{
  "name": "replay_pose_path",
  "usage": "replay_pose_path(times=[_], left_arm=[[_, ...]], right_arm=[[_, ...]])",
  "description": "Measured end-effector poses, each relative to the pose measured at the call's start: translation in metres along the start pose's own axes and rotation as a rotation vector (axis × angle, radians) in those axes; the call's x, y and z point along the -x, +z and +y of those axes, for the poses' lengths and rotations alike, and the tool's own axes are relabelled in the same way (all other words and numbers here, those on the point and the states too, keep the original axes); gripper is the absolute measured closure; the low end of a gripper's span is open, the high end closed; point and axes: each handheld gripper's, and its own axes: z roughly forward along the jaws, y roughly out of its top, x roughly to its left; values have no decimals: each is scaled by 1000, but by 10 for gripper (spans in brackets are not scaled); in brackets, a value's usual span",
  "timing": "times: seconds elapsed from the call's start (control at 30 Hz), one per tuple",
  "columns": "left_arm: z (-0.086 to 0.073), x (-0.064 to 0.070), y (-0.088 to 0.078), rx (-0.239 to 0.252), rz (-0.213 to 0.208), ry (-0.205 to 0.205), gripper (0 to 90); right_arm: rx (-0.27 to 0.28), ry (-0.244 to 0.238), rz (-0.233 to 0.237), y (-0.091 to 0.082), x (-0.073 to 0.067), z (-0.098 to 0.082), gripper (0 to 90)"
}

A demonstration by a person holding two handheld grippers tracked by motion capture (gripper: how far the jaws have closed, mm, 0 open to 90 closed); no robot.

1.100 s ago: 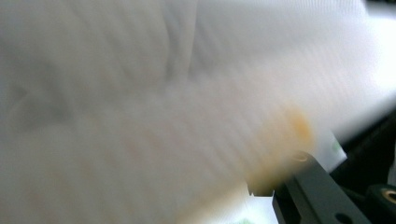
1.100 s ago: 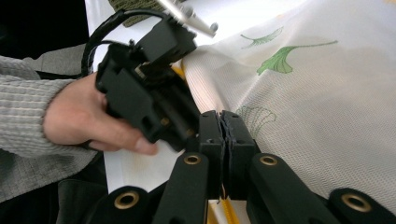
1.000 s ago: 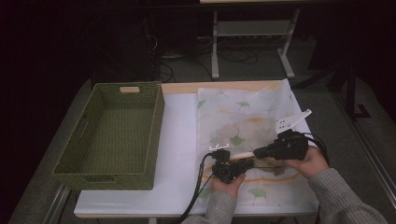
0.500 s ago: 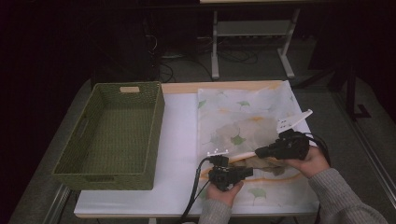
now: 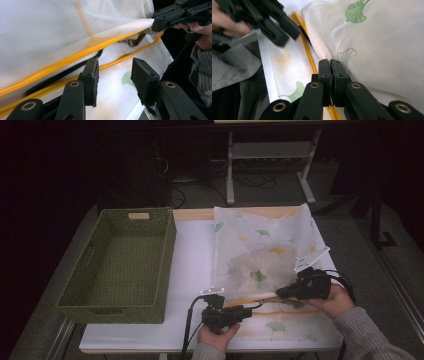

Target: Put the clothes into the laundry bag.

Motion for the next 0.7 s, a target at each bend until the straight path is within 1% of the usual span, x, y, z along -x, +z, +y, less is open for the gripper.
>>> replay_pose_path(times=[0.07, 0.13, 0.2, 0.27, 0.33, 0.43, 0.5, 0.7], left_arm=[[-1, -4, -11, 4, 4, -1, 561], [-2, -8, -22, 12, 21, 4, 556], [-3, -12, -32, 17, 36, -2, 548], [-4, -16, -39, 29, 47, -9, 544], [-4, -21, -47, 37, 66, -13, 540], [-5, -24, -52, 45, 76, -20, 526], [-6, -25, -54, 45, 98, -12, 511], [-9, -27, -53, 20, 123, 1, 451]], right_arm=[[5, 2, 1, -1, 0, -3, 872], [-10, 6, -10, 1, 0, -6, 872], [-24, 16, -18, 2, 3, -11, 872], [-39, 24, -33, 2, 6, -15, 872], [-35, 33, -36, 1, 7, -16, 872], [-34, 31, -43, 0, 9, -17, 873], [-38, 37, -48, -1, 11, -18, 873], [-14, 45, -51, -6, 13, -23, 873]])
